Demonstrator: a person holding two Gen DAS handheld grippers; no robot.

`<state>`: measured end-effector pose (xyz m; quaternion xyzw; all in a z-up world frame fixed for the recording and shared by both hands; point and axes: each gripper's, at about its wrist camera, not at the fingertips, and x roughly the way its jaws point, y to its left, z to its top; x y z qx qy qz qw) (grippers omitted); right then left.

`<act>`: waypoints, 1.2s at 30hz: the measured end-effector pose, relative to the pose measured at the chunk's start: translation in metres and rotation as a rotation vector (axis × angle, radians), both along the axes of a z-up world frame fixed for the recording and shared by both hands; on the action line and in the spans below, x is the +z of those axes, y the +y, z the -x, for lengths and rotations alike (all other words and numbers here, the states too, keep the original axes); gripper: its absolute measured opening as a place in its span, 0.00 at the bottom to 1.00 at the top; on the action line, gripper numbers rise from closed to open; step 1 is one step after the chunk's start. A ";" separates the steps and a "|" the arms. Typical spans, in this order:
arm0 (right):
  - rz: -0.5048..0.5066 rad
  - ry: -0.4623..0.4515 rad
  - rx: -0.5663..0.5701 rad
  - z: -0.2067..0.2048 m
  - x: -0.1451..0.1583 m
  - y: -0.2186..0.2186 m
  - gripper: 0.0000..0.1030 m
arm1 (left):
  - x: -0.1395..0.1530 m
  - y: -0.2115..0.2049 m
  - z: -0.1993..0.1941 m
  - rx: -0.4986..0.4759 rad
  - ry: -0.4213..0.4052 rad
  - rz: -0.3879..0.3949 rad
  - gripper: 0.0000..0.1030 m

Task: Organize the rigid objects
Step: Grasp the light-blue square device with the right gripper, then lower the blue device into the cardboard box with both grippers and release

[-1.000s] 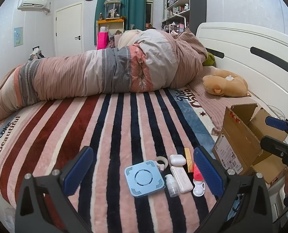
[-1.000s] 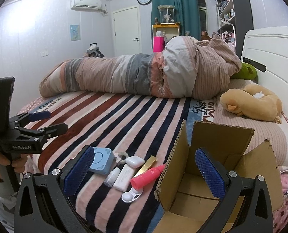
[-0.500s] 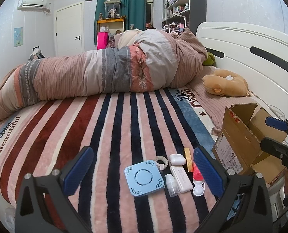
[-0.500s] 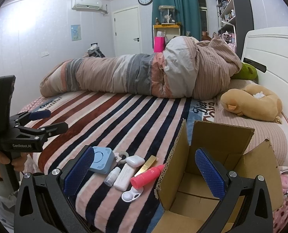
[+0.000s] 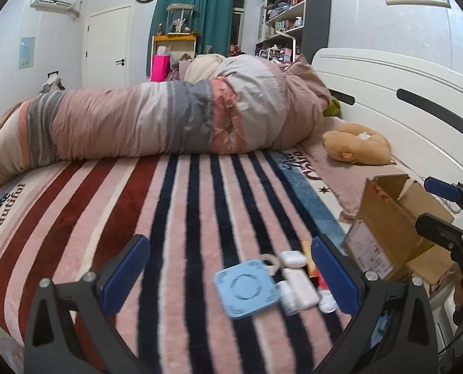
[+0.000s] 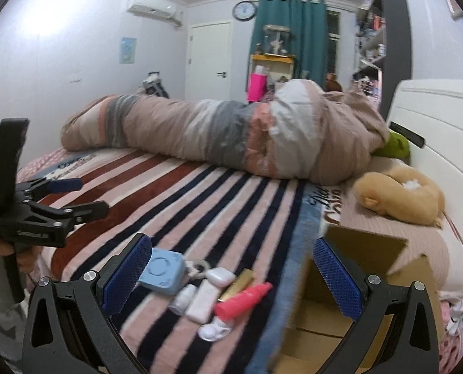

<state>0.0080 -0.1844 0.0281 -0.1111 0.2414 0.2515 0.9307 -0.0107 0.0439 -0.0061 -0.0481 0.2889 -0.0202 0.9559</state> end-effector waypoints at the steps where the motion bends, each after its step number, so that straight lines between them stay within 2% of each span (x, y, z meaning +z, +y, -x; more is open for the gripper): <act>1: 0.013 0.002 0.008 0.001 -0.002 0.013 0.93 | -0.002 0.008 -0.001 -0.006 0.003 0.004 0.99; 3: 0.028 0.022 0.030 -0.002 -0.009 0.037 0.87 | -0.008 0.024 -0.002 -0.009 0.013 -0.017 0.99; 6: 0.026 0.113 0.090 -0.013 -0.033 0.077 0.87 | -0.022 0.045 -0.005 -0.007 0.055 -0.058 0.99; 8: 0.018 0.207 0.116 -0.025 -0.060 0.105 0.86 | -0.033 0.060 -0.007 -0.025 0.084 -0.044 0.99; 10: 0.037 0.262 0.113 -0.032 -0.085 0.125 0.86 | -0.046 0.075 -0.010 -0.037 0.112 -0.027 0.99; 15: 0.099 0.366 0.022 -0.051 -0.145 0.156 0.86 | -0.076 0.099 -0.017 -0.049 0.136 -0.017 0.99; 18: 0.145 0.375 -0.043 -0.060 -0.163 0.160 0.86 | -0.087 0.104 -0.020 -0.039 0.124 -0.050 0.99; 20: 0.194 0.344 -0.101 -0.067 -0.172 0.164 0.86 | -0.093 0.108 -0.026 -0.053 0.148 -0.052 0.99; 23: 0.201 0.369 -0.119 -0.076 -0.180 0.164 0.86 | -0.099 0.111 -0.032 -0.062 0.174 -0.055 1.00; 25: 0.208 0.385 -0.109 -0.079 -0.185 0.165 0.79 | -0.101 0.111 -0.033 -0.071 0.184 -0.050 1.00; 27: 0.236 0.361 -0.098 -0.078 -0.186 0.170 0.78 | -0.101 0.111 -0.034 -0.090 0.191 -0.026 1.00; 32: 0.186 0.307 -0.029 -0.064 -0.169 0.169 0.77 | -0.091 0.104 -0.034 -0.213 0.180 0.092 0.99; 36: 0.124 0.215 0.058 -0.050 -0.133 0.161 0.77 | -0.072 0.091 -0.041 -0.340 0.169 0.197 0.99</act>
